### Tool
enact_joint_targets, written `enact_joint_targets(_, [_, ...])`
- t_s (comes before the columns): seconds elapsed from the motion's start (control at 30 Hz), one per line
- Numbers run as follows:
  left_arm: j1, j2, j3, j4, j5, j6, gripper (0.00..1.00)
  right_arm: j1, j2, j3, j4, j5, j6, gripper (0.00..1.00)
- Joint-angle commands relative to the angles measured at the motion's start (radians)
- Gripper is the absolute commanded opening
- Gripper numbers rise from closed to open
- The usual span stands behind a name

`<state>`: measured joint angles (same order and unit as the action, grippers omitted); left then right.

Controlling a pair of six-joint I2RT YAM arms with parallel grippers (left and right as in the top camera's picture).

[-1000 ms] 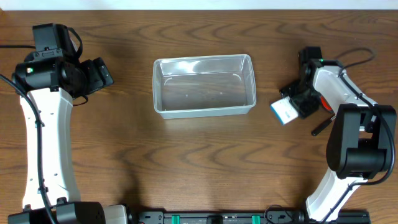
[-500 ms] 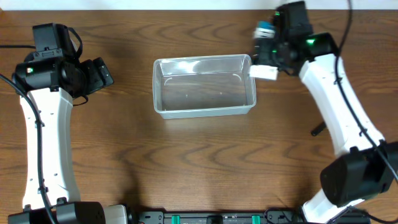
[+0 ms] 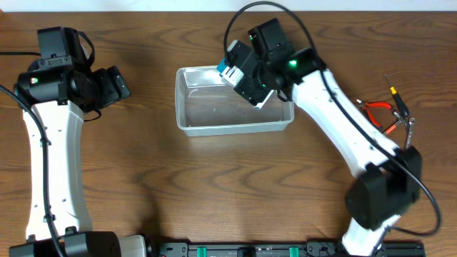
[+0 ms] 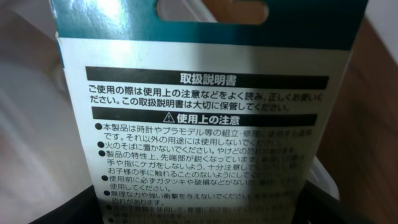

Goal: Pack container
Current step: 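Carry the package left and drop it into the container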

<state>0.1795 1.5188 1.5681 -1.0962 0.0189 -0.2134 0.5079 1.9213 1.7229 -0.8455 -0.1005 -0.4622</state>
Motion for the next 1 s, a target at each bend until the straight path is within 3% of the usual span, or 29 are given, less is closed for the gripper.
enact_joint_targets(0.0, [-0.002,0.002,-0.003,-0.003,-0.005,-0.01,0.97,-0.01,0.085,0.008,0.01,-0.002,-0.116,0.37])
enact_joint_targets(0.27, [-0.002,0.002,-0.003,-0.004,-0.005,-0.01,0.97,-0.006,0.206,0.008,-0.048,-0.048,-0.17,0.38])
enact_joint_targets(0.43, [-0.002,0.002,-0.003,-0.003,-0.005,-0.01,0.97,0.006,0.212,0.008,-0.151,-0.102,-0.212,0.38])
enact_joint_targets(0.97, [-0.002,0.002,-0.003,-0.003,-0.005,-0.01,0.97,0.011,0.212,0.008,-0.22,-0.116,-0.262,0.39])
